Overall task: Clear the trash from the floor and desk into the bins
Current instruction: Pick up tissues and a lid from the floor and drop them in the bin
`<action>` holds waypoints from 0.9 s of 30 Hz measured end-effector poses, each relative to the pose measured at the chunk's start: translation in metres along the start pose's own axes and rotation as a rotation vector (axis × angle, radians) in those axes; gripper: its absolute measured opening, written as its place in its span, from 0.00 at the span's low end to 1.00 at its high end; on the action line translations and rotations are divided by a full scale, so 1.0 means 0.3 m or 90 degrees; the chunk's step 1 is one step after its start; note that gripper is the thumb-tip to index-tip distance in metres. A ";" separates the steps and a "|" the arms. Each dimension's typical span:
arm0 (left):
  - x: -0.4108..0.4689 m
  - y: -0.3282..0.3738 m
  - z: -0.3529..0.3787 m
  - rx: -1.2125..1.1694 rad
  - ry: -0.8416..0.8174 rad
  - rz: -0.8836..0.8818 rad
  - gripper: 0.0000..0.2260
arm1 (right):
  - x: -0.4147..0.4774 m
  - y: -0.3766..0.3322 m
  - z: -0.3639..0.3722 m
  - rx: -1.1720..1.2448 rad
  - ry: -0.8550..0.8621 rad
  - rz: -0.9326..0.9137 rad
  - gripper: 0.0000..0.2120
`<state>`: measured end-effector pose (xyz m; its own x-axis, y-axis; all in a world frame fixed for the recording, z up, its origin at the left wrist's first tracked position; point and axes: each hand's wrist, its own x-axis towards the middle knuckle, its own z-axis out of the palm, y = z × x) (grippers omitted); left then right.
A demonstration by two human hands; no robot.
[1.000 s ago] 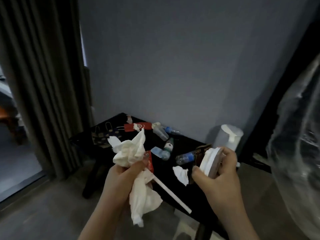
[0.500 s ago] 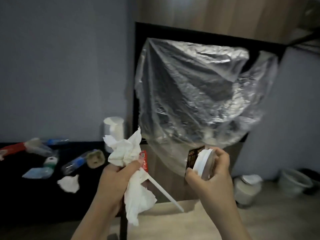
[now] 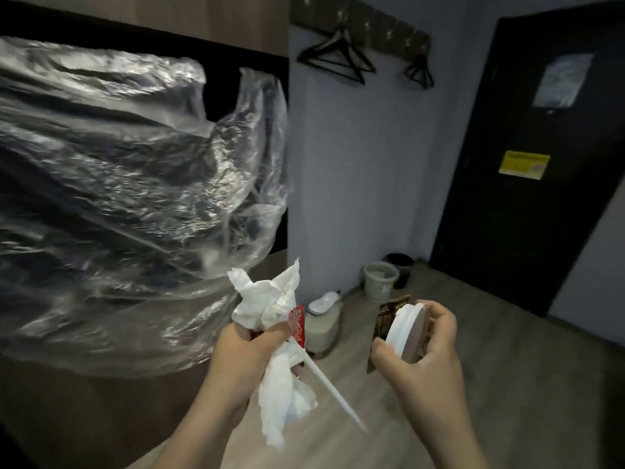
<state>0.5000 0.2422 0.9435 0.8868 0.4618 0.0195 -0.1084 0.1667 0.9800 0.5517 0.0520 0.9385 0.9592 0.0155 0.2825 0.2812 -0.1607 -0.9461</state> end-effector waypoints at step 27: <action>1.584 -0.404 0.809 0.173 -0.160 -0.065 0.04 | 1.469 0.600 -0.043 -0.088 0.145 0.126 0.32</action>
<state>1.0436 0.2299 0.8820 0.9731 0.2207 -0.0665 0.0798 -0.0519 0.9955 1.0245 0.0172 0.8946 0.9589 -0.2483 0.1375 0.0675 -0.2710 -0.9602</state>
